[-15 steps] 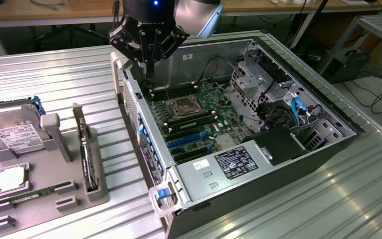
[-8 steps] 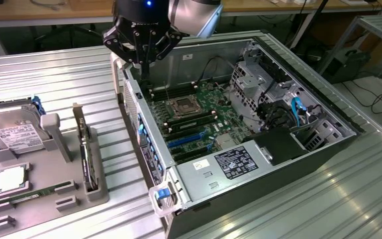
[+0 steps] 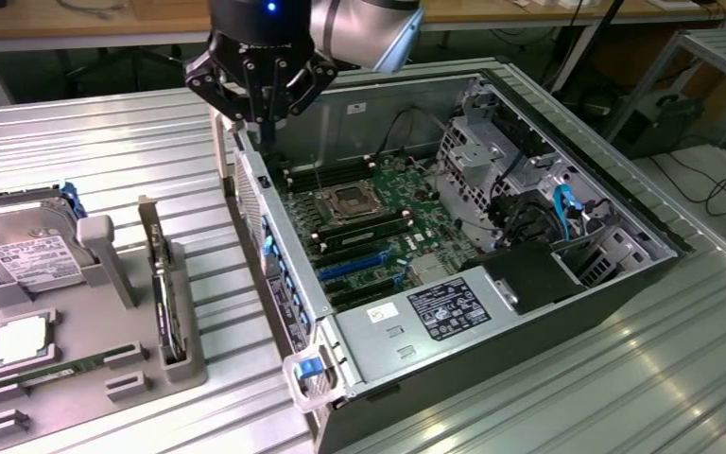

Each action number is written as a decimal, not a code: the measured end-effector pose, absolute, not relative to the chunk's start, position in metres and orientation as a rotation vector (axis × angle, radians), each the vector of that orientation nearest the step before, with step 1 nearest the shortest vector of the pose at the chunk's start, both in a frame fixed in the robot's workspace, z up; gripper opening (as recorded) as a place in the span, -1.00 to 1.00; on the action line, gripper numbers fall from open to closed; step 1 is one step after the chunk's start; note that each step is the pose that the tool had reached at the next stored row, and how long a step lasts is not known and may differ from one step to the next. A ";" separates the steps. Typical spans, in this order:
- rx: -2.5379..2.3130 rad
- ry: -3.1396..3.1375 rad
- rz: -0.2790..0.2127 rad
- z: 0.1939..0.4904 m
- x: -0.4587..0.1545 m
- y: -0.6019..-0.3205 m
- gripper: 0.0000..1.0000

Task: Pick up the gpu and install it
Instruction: 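Reach for the gpu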

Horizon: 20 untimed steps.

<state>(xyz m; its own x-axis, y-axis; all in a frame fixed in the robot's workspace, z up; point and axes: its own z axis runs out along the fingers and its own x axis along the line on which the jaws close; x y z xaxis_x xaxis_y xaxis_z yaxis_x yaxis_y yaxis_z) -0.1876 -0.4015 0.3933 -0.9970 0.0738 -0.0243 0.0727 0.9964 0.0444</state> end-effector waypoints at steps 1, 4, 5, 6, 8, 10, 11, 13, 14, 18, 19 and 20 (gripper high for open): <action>0.114 3.113 0.068 0.393 -0.189 -0.402 -0.79; 0.113 3.113 0.068 0.393 -0.192 -0.402 -0.79; 0.112 3.113 0.068 0.393 -0.193 -0.402 -0.79; 0.112 3.113 0.068 0.393 -0.193 -0.402 -0.79; 0.110 3.113 0.068 0.393 -0.194 -0.402 -0.79; 0.108 3.113 0.068 0.393 -0.196 -0.403 -0.79; 0.107 3.113 0.068 0.393 -0.196 -0.403 -0.79; 0.103 3.113 0.068 0.393 -0.197 -0.403 -0.79; 0.102 3.113 0.068 0.393 -0.198 -0.403 -0.79; 0.099 3.114 0.068 0.393 -0.203 -0.404 -0.79; 0.098 3.114 0.068 0.393 -0.204 -0.404 -0.79; 0.098 3.114 0.068 0.393 -0.205 -0.404 -0.79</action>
